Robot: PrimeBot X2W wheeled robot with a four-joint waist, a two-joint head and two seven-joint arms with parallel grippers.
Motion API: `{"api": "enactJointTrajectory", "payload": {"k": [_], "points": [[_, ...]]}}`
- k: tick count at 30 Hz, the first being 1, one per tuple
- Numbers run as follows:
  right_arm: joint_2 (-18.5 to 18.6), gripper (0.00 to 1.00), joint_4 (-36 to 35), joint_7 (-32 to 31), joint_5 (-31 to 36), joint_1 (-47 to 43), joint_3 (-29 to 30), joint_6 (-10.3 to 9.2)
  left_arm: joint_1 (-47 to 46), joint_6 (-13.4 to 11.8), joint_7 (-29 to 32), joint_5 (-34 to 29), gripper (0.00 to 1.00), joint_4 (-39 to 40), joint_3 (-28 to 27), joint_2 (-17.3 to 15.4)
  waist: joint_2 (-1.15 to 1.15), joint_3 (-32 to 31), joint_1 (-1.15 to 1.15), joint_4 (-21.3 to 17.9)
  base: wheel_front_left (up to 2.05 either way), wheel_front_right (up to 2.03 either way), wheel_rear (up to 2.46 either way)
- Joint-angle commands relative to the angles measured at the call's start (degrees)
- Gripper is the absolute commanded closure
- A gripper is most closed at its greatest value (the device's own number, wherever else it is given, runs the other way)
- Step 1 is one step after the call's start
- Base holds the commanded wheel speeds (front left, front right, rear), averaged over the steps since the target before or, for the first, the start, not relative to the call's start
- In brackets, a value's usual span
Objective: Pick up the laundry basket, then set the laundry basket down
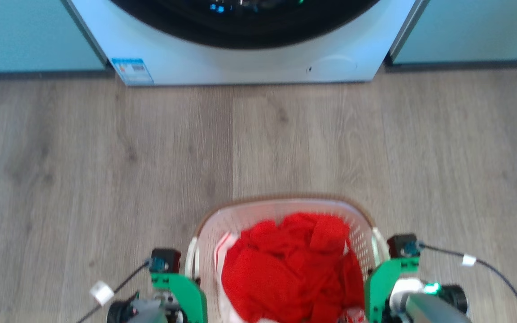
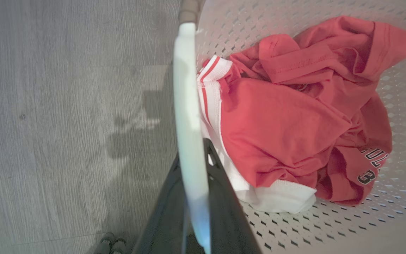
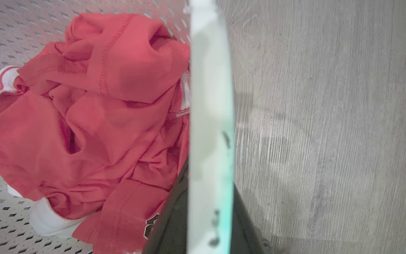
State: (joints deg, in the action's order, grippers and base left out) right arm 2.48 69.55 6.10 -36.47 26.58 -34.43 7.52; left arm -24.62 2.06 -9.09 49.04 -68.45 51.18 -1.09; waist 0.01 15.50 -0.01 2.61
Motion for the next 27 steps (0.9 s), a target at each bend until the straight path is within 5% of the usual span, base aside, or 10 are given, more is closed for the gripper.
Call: {"api": "enactJointTrajectory", "payload": {"k": [1, 14, 27], "points": [[0.4, 1.0, -0.19, -0.15, -0.65, -2.24, -1.79, -0.03, 0.52, -0.06, -0.22, 0.56, 1.0, -0.53, -1.07, -1.78, -0.01, -3.18, 0.01, -0.39, 0.0, 0.0, 0.0], [0.4, 1.0, -1.37, -3.2, -7.67, -6.5, -9.2, -0.03, 4.24, 0.6, 1.66, 2.7, 1.0, -3.19, 0.88, -1.78, -0.01, -12.97, 0.01, -1.13, 0.0, 0.0, 0.0], [0.4, 1.0, -0.59, -2.91, -12.48, -6.56, -13.66, -0.03, 4.4, 0.97, 1.58, 3.37, 1.0, -4.41, 1.8, -1.78, -0.01, -15.54, 0.01, -1.08, 0.0, 0.0, 0.0]]}}
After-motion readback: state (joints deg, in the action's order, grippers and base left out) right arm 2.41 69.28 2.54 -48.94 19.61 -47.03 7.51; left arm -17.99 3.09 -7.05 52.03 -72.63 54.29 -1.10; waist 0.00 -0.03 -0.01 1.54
